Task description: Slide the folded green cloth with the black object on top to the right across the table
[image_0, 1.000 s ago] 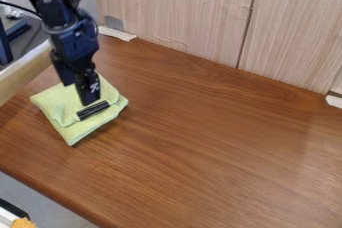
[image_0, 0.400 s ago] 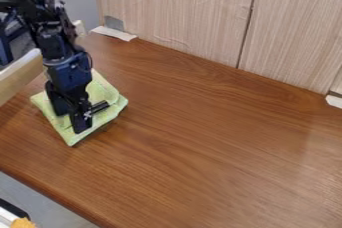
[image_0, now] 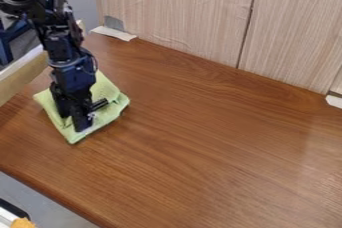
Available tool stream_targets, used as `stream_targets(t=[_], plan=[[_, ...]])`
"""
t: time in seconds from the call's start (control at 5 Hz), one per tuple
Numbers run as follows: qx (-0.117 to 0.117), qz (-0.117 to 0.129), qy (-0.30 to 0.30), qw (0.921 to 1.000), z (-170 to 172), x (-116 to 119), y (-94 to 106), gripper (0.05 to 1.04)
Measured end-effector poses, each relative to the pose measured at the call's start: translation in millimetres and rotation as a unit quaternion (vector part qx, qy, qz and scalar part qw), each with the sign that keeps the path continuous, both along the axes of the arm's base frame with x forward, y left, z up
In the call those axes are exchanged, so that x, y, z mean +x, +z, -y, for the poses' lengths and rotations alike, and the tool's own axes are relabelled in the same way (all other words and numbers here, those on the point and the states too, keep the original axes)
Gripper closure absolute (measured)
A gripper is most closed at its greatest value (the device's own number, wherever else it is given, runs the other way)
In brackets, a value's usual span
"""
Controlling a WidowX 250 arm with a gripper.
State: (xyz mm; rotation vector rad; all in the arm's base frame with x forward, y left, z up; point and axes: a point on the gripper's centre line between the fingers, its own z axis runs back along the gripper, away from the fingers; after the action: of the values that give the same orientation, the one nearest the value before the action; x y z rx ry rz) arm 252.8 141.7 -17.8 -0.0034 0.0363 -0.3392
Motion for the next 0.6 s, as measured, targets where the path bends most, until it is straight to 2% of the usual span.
stream_targets(t=[0.2, 0.4, 0.6], plan=[[-0.002, 0.002, 0.002, 1.0, 0.3, 1.1, 0.5, 0.32], [-0.002, 0.004, 0.004, 1.0, 0.8, 1.8, 1.4, 0.371], [-0.004, 0.006, -0.02, 0.9998, 14.3, 7.7, 0.5, 0.441]])
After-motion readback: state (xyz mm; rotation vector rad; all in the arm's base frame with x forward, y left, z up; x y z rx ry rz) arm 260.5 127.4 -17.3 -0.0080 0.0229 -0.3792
